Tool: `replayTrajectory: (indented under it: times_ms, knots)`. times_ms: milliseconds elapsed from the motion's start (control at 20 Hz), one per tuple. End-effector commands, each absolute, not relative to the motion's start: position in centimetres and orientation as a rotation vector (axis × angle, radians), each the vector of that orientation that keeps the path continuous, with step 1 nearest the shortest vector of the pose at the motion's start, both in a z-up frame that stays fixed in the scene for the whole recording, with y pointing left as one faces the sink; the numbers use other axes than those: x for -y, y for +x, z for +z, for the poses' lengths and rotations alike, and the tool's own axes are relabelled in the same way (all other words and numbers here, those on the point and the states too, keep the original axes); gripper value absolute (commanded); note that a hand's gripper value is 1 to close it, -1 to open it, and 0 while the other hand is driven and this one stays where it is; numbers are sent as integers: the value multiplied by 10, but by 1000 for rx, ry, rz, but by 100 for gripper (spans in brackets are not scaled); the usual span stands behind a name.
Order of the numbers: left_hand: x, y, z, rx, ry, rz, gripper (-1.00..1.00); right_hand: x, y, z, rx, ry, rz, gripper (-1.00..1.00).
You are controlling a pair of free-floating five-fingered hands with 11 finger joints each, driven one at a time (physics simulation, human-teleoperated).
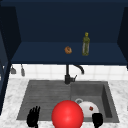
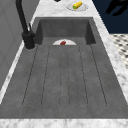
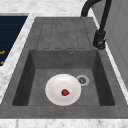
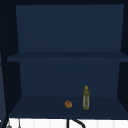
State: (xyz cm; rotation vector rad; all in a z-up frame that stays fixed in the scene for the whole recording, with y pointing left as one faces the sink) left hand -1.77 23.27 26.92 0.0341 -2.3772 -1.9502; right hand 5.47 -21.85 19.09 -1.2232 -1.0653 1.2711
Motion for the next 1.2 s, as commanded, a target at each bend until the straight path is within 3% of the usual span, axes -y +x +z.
replayTrajectory:
  times_ms: [0,1050,1100,1150]
  knots:
    - [-227,-21,266,2284,46,-2067,-100,218,55,191,1065,-1223,1271,0]
    - [-232,-2,266,2371,34,-1956,-100,218,55,191,1065,-1223,1271,0]
    - [-232,-3,265,2371,34,-1956,0,218,54,191,1065,-1223,1271,-100]
    - [-233,-2,266,2366,34,-1974,0,218,58,193,1058,-1225,1273,-100]
